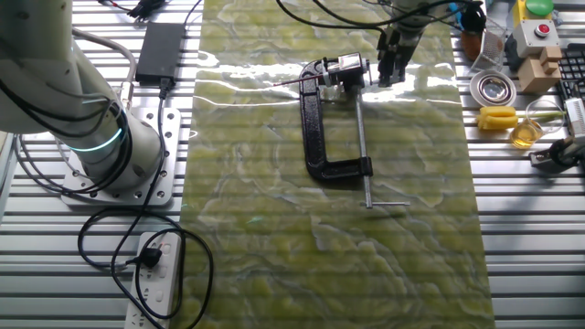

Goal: Sharpen the pencil with a pencil sharpener

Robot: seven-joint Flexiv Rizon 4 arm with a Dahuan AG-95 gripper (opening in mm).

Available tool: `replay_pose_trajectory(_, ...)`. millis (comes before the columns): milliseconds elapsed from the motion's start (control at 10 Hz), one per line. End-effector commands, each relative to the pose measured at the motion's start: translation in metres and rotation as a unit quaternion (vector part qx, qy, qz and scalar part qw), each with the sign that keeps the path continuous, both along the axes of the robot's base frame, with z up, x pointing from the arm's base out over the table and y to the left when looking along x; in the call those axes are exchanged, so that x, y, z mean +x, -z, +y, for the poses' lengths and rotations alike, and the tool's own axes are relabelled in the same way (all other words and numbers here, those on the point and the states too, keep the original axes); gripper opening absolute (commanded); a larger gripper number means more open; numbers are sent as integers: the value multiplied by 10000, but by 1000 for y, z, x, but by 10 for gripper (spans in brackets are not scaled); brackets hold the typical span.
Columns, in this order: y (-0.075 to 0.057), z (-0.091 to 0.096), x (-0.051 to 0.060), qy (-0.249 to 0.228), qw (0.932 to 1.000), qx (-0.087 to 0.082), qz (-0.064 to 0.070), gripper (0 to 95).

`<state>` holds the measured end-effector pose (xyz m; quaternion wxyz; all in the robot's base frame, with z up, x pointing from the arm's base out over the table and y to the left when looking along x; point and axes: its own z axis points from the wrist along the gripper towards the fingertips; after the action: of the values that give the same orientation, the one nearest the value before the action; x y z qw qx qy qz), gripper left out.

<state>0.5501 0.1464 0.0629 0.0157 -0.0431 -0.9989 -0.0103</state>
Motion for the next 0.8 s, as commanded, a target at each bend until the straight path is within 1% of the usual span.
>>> replay_pose_trajectory(100,-38,0,0,5,10000,6,34,0)
replay_pose_trajectory(300,-39,1,0,-10,10000,-8,84,0)
replay_pose_trajectory(600,-39,1,0,-34,10000,-3,92,0)
replay_pose_trajectory(800,-35,0,1,-3,10000,-4,-44,0)
